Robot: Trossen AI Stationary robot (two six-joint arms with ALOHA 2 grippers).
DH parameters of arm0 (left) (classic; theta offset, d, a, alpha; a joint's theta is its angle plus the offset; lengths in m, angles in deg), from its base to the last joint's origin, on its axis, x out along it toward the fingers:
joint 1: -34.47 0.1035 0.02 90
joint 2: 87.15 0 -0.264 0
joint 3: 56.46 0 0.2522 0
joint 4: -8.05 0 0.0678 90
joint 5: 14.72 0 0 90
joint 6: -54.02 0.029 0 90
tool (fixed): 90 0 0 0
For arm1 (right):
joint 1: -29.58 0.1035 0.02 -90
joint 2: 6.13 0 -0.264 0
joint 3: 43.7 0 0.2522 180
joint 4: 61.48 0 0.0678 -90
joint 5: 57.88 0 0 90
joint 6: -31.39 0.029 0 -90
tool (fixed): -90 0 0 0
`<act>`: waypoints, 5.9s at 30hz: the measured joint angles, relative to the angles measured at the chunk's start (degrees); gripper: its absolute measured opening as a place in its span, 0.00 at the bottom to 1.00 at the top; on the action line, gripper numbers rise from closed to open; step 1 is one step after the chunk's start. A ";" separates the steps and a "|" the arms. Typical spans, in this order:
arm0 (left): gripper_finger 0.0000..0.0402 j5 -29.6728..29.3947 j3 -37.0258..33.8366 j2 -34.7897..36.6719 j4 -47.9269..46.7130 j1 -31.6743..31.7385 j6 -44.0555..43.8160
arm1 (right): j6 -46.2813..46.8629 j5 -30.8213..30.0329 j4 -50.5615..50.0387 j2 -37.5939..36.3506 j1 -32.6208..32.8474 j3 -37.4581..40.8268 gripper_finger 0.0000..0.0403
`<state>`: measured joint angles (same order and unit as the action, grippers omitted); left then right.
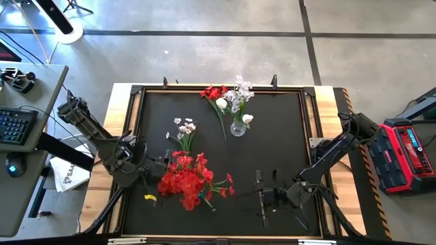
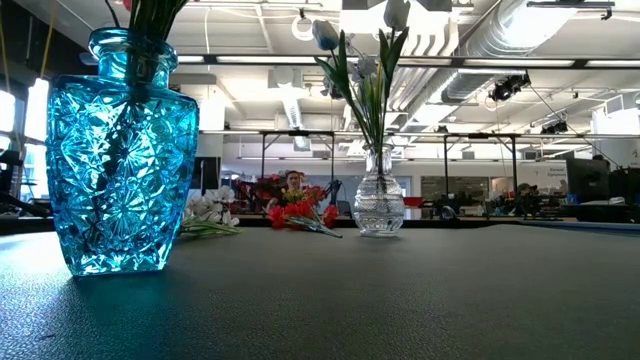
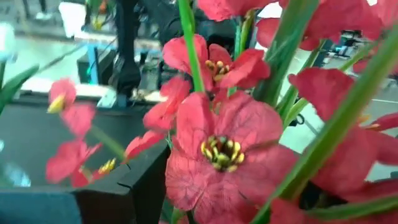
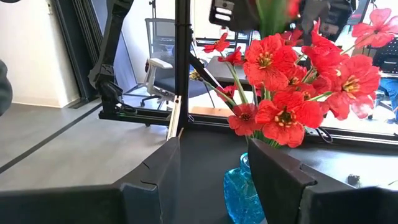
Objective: Sort flowers into vase by color
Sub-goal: Put the red flowers into the blue vase, then put the white flowers into the transparent vase
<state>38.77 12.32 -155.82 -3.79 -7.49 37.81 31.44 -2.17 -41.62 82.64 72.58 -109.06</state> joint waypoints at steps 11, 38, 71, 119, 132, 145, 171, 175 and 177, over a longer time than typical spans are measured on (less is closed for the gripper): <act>0.18 -0.20 -0.02 -0.81 -7.87 -0.11 -12.52 | 0.02 0.00 -0.02 0.00 0.00 0.00 0.40; 0.60 12.03 -1.60 2.24 -8.69 0.36 -11.65 | 0.04 0.01 0.00 0.00 0.00 0.00 0.40; 0.03 11.38 -1.01 -2.58 -8.67 3.94 -17.29 | 0.00 -0.01 -0.39 0.00 0.00 0.00 0.40; 0.42 -5.55 4.84 11.34 -63.80 -1.62 -54.91 | 48.54 -4.14 -45.92 2.28 -6.03 -0.02 0.47; 0.42 4.24 -21.70 -2.04 -31.86 0.51 -69.08 | 34.34 -4.95 -33.44 5.27 3.08 -0.07 0.50; 0.42 -3.63 -27.34 -19.63 -2.03 13.57 -56.10 | 30.51 -6.70 -29.75 5.22 1.87 -0.09 0.50; 0.42 -1.19 -27.32 -1.75 -26.03 6.16 -60.51 | 28.13 8.42 -20.50 20.14 -23.81 -7.92 0.50; 0.42 -3.07 -27.32 -2.21 -27.38 2.71 -64.85 | 27.97 10.34 -28.42 26.16 -27.72 -16.61 0.50; 0.42 -4.89 -27.30 -3.11 -27.04 1.39 -66.44 | 27.98 10.39 -33.29 29.32 -29.28 -21.29 0.50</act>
<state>33.88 -14.98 -158.93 -30.83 -6.10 -28.63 59.42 8.22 -74.90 111.97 43.30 -130.35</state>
